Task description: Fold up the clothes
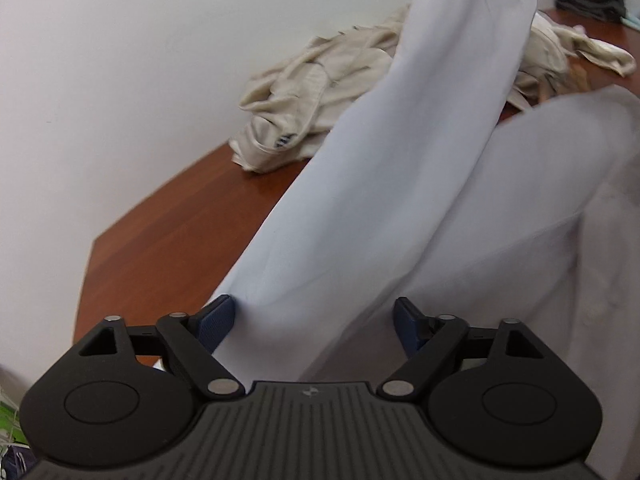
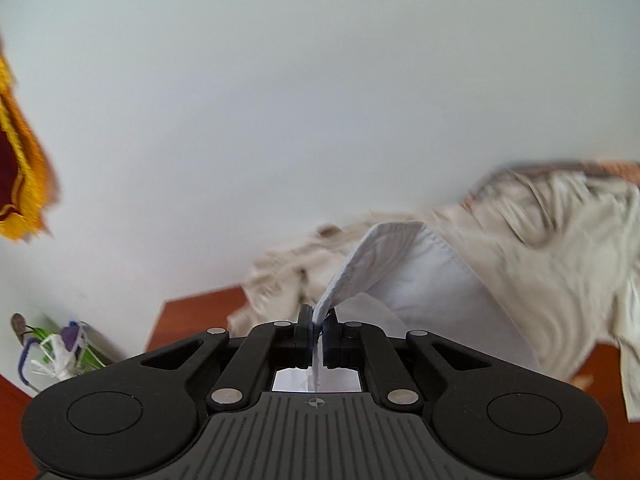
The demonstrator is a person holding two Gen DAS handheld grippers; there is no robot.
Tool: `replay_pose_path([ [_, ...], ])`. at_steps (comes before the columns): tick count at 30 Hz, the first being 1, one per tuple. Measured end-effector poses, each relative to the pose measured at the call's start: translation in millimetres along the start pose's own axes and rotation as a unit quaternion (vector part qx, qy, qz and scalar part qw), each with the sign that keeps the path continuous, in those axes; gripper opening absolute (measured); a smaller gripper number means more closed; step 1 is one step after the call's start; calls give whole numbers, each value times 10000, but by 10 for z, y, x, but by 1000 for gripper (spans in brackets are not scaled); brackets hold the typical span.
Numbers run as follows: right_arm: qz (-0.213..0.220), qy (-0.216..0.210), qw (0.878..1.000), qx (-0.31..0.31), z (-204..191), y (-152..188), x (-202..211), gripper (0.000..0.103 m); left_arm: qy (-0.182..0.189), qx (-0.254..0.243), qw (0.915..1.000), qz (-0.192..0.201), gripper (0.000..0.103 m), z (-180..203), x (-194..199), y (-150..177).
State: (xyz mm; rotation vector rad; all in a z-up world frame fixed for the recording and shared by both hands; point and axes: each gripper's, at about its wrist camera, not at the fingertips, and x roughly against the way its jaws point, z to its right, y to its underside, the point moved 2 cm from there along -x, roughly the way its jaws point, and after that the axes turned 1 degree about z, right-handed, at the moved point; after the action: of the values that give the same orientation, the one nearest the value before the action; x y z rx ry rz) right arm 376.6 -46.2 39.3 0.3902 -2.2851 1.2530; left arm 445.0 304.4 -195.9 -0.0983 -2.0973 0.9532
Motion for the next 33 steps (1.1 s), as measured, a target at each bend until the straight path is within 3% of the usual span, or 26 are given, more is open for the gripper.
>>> replay_pose_path([
  [1,76,-62,9999,74,-78,-68,7,6,-52,228,9997,25,54,-98,13,-18],
  [2,147,-134,9997,142,-163,-147,2,6,-104,456,9989,50,45,-195,27,-36],
  [3,217,-205,9993,211,-252,-228,-13,6,-156,683,9975,75,30,-293,40,-53],
  [7,447,-497,9961,568,-654,-568,-188,6,-298,1719,9843,260,7,-839,117,-127],
  [12,669,-831,9883,1089,-1284,-967,-598,6,-692,2506,9646,439,5,-1560,44,-250],
  [16,786,-962,9810,1487,-1788,-1196,-999,6,-857,3022,9490,280,5,-2049,-186,-307],
  [19,857,-965,9767,1717,-2105,-1315,-1313,6,-1061,3158,9426,236,5,-2362,-388,-362],
  [21,782,-999,9753,1807,-2281,-1338,-1548,7,-1191,3215,9393,103,5,-2548,-552,-380],
  [23,522,-956,9745,1962,-2409,-1305,-1781,10,-1258,3444,9303,-85,5,-2746,-719,-339],
  [24,383,-928,9738,2040,-2470,-1285,-1896,22,-1243,3585,9250,-191,5,-2846,-801,-301],
  [25,251,-901,9731,2107,-2491,-1246,-1975,48,-1190,3732,9195,-317,6,-2934,-875,-246],
  [26,119,-874,9722,2170,-2500,-1201,-2042,59,-1165,3823,9156,-447,7,-2993,-940,-198],
  [27,-12,-846,9711,2233,-2509,-1156,-2109,63,-1162,3866,9132,-556,8,-3042,-992,-151],
  [30,-247,-765,9678,2384,-2443,-1024,-2171,63,-1238,3960,9070,-718,14,-3137,-1065,-20],
  [33,-420,-735,9680,2360,-2269,-916,-2127,64,-1204,4272,8923,-826,23,-3215,-1080,83],
])
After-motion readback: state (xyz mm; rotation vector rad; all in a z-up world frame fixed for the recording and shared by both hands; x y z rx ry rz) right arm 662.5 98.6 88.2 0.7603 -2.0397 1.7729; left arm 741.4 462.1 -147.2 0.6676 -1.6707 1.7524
